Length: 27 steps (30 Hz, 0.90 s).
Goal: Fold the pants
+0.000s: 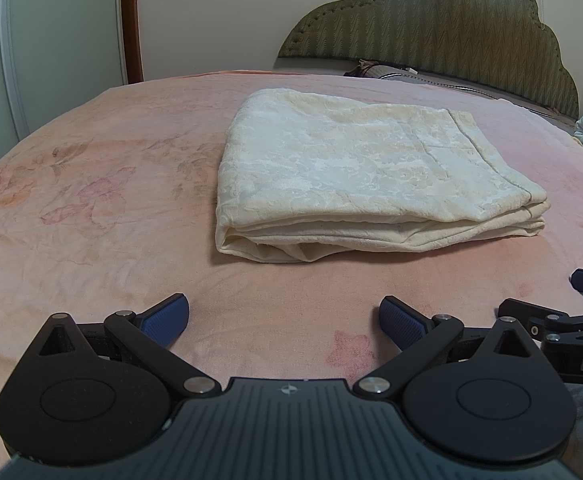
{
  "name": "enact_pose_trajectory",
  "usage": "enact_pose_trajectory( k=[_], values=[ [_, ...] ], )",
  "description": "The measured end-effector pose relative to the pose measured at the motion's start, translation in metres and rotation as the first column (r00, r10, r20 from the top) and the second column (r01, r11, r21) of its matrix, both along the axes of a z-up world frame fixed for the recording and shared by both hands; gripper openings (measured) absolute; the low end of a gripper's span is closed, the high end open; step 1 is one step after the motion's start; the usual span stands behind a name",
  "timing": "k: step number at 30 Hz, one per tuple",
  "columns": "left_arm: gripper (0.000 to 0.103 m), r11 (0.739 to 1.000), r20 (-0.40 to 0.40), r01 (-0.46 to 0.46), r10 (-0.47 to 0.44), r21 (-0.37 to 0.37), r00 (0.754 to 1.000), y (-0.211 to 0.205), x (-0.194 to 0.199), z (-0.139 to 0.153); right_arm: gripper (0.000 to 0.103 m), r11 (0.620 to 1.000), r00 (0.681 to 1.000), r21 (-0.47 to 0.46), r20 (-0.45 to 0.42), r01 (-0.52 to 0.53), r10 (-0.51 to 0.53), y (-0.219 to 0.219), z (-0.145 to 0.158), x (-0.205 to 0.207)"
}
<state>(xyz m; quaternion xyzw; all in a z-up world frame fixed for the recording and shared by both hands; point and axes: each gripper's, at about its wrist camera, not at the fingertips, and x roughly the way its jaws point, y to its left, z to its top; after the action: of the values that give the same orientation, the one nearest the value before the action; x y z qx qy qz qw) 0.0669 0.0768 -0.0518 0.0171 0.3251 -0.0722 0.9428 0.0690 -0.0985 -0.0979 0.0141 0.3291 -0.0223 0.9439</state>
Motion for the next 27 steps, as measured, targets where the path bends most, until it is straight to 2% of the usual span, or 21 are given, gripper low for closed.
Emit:
enact_pose_trajectory(
  k=[4, 7, 10, 27],
  values=[
    [0.103, 0.999, -0.004, -0.03, 0.03, 0.012, 1.0, 0.004, -0.005, 0.005, 0.103, 1.0, 0.999, -0.006, -0.026, 0.03, -0.03, 0.002, 0.003, 0.005],
    [0.103, 1.0, -0.012, -0.023, 0.024, 0.013, 1.0, 0.005, -0.004, 0.002, 0.103, 0.998, 1.0, 0.057, -0.002, 0.01, -0.01, 0.005, 0.004, 0.005],
    [0.103, 1.0, -0.006, -0.026, 0.026, -0.002, 1.0, 0.007, -0.005, 0.001, 0.103, 1.0, 1.0, -0.004, -0.004, -0.006, 0.006, 0.011, -0.003, 0.006],
    [0.103, 1.0, -0.006, -0.023, 0.023, -0.009, 1.0, 0.007, -0.005, 0.0, 0.103, 1.0, 1.0, -0.011, 0.0, 0.024, -0.024, 0.005, -0.001, -0.001]
  ],
)
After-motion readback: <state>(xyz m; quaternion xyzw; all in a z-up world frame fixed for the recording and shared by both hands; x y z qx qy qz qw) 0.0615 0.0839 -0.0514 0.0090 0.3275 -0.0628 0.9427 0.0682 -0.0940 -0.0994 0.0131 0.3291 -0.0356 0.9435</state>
